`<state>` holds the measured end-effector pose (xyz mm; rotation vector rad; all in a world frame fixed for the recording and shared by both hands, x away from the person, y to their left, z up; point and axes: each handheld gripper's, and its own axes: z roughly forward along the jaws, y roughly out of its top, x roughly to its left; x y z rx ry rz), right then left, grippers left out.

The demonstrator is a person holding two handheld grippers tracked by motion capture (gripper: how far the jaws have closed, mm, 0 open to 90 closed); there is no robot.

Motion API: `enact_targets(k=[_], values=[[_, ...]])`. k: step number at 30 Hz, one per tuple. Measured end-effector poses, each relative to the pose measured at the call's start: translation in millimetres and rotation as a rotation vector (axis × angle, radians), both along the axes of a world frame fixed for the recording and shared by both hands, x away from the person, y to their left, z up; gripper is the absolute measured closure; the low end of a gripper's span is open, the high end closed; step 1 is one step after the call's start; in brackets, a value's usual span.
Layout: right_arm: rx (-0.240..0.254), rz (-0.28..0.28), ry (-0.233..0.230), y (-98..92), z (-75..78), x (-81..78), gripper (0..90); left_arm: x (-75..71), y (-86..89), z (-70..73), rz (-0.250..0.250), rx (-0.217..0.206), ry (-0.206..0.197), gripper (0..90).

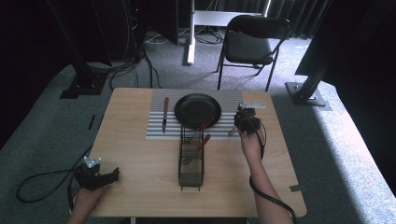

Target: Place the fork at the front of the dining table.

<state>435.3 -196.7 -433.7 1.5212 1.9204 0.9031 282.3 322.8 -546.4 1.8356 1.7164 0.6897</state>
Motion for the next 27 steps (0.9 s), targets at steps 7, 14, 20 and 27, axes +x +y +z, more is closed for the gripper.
enact_targets(k=[7, 14, 20, 27], values=[[0.043, -0.032, -0.011, -3.0, -5.0, 20.0, 79.8, 0.0, 0.0, 0.0, 0.000, 0.000, 0.000, 0.0], [0.087, -0.059, 0.005, -6.0, -11.9, 30.5, 79.8, 0.0, 0.0, 0.0, 0.000, 0.000, 0.000, 0.0], [0.080, -0.058, 0.039, -3.6, -14.1, 44.2, 80.1, -0.1, 0.0, 0.0, 0.000, 0.000, 0.000, 0.0], [0.052, -0.071, 0.167, 8.0, -20.9, 95.1, 80.3, -0.1, -0.1, -0.1, 0.000, 0.000, 0.000, 0.0]])
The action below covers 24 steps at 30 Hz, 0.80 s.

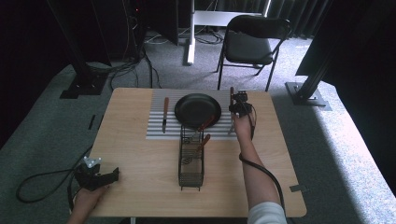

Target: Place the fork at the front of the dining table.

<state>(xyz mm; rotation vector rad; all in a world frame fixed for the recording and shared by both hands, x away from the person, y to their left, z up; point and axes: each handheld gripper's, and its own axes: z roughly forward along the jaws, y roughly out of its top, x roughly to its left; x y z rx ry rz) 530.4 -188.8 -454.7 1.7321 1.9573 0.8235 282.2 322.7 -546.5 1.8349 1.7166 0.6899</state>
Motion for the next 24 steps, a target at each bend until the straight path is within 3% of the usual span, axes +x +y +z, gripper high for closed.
enact_targets(k=[9, 14, 18, 20, 24], values=[[0.022, -0.056, 0.170, 5.6, -35.9, 42.7, 80.3, 0.0, 0.0, -0.1, 0.000, 0.000, -0.001, 0.0], [-0.004, -0.074, 0.210, 14.7, -53.1, 51.0, 80.2, 0.0, 0.0, -0.1, 0.000, 0.000, 0.000, 0.0], [-0.031, -0.078, 0.200, 19.4, -57.6, 50.9, 78.2, 0.0, 0.0, -0.1, 0.000, 0.000, -0.001, 0.0], [-0.034, -0.083, 0.210, 18.6, -56.0, 50.1, 69.4, 0.0, 0.0, -0.1, 0.000, 0.000, -0.001, 0.0], [-0.030, -0.066, 0.179, 16.1, -43.6, 39.8, 61.7, 0.0, 0.0, -0.1, 0.000, 0.000, -0.001, 0.0]])
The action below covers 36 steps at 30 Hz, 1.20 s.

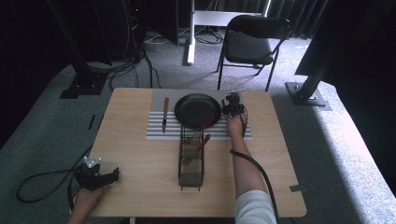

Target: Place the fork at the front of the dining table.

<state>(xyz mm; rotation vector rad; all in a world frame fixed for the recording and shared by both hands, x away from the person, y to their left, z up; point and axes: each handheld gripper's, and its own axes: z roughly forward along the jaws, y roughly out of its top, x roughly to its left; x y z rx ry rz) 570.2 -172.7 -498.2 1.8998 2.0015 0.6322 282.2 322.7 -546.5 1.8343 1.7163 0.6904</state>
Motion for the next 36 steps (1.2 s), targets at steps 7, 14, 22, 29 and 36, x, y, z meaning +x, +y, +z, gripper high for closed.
enact_targets(k=[7, 14, 22, 29, 36], values=[[0.041, 0.048, -0.043, -7.5, 15.5, -25.8, 58.9, 0.0, 0.0, 0.1, 0.000, 0.000, 0.001, 0.0], [0.095, 0.072, -0.049, -25.7, 13.3, -64.6, 67.4, 0.0, 0.1, 0.1, 0.000, 0.001, 0.001, 0.0], [0.084, 0.096, -0.003, -22.8, -1.8, -62.4, 79.4, 0.0, 0.1, 0.1, 0.000, 0.001, 0.001, 0.0], [0.105, 0.067, -0.007, -24.9, -5.4, -59.3, 82.6, 0.1, 0.1, 0.1, 0.000, 0.001, 0.001, 0.0], [0.117, 0.021, -0.008, -42.1, -6.5, -63.1, 73.5, 0.1, 0.1, 0.1, -0.001, 0.000, 0.001, 0.0]])
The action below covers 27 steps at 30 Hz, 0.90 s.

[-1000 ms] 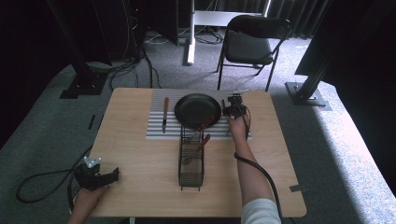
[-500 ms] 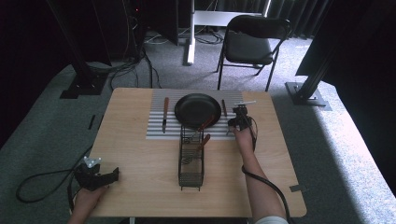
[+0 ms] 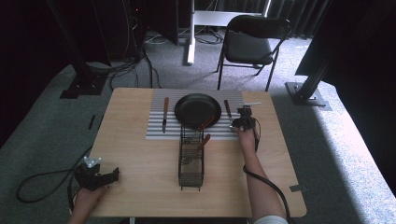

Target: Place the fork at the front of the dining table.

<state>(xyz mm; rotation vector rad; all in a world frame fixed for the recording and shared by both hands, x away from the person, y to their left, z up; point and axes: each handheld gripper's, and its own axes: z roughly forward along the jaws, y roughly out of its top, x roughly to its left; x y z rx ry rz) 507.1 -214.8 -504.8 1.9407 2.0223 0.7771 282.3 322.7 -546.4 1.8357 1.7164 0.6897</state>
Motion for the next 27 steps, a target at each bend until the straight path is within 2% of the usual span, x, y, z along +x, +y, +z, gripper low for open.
enact_targets(k=[3, 10, 12, 15, 19, 21, 23, 24, 25, 26, 27], values=[[0.019, -0.001, -0.004, -4.5, -1.3, -5.2, 68.7, 0.0, 0.0, 0.0, 0.000, 0.000, 0.000, 0.0], [0.047, 0.047, 0.018, -4.0, -13.2, -19.4, 61.0, 0.0, 0.0, 0.0, 0.000, 0.000, 0.000, 0.0], [0.045, 0.051, 0.008, -2.7, -14.9, -22.5, 60.3, 0.0, 0.0, 0.0, 0.000, 0.000, 0.000, 0.0], [0.073, 0.066, 0.004, -0.3, -15.3, -25.2, 60.2, 0.0, 0.0, 0.0, 0.000, 0.000, 0.000, 0.0], [0.071, 0.095, -0.008, 3.5, -14.7, -27.7, 56.8, 0.0, 0.0, 0.0, 0.000, 0.000, 0.000, 0.0], [0.085, 0.111, -0.019, 3.3, -13.7, -28.7, 52.5, 0.0, 0.0, 0.0, 0.000, 0.000, 0.000, 0.0], [0.084, 0.128, -0.031, 2.4, -12.4, -29.7, 42.3, 0.0, 0.0, 0.0, 0.000, 0.000, 0.000, 0.0], [0.089, 0.132, -0.045, 1.5, -11.4, -30.5, 34.5, 0.0, 0.0, 0.0, 0.000, 0.000, 0.000, 0.0], [0.091, 0.132, -0.052, 0.7, -10.4, -31.3, 31.0, 0.0, 0.0, 0.0, 0.000, 0.000, 0.000, 0.0], [0.084, 0.142, -0.066, -0.7, -9.6, -33.1, 23.2, 0.0, 0.0, 0.0, 0.000, 0.000, 0.000, 0.0], [0.079, 0.153, -0.063, -1.0, -9.6, -34.1, 18.5, 0.0, 0.0, 0.0, 0.000, 0.000, 0.000, 0.0]])
